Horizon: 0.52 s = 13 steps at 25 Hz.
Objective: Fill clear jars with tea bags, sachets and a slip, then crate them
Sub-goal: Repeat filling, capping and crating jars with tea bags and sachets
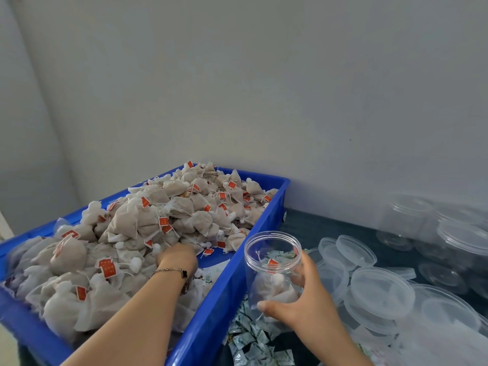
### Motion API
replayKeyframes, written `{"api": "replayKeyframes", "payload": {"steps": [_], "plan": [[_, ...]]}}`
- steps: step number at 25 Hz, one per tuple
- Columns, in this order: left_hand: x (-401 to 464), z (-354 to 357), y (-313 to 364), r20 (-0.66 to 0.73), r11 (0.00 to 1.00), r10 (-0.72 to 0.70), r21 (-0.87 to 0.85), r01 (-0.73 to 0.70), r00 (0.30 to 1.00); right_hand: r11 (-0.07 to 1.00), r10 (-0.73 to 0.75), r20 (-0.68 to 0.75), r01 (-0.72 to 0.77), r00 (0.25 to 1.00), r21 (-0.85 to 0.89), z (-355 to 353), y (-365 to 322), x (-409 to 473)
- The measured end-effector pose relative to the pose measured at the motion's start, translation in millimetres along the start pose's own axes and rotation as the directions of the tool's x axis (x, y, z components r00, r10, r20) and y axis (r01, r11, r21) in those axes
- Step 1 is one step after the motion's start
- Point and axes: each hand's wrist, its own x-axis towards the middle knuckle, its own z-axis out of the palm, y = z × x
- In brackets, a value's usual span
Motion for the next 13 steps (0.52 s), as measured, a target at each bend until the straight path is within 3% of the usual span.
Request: {"api": "replayKeyframes", "payload": {"steps": [4, 7, 11, 13], "plan": [[4, -3, -4, 0.016, 0.997, 0.001, 0.076, -0.002, 1.0, 1.0, -0.007, 0.008, 0.007, 1.0, 0.003, -2, -2, 0], [4, -22, -10, -0.03, 1.0, 0.014, 0.028, -0.013, 0.999, 1.0, 0.01, 0.0, -0.01, 1.0, 0.0, -3, -4, 2], [-10, -54, -19, -0.086, 0.953, -0.003, -0.303, -0.023, 0.996, 0.999, 0.027, -0.009, -0.027, 1.0, -0.019, -3, -2, 4], [-21, -67, -20, -0.177, 0.807, -0.006, -0.581, -0.099, 0.984, 0.999, 0.02, -0.006, -0.02, 1.0, -0.043, -3, -1, 3]]}}
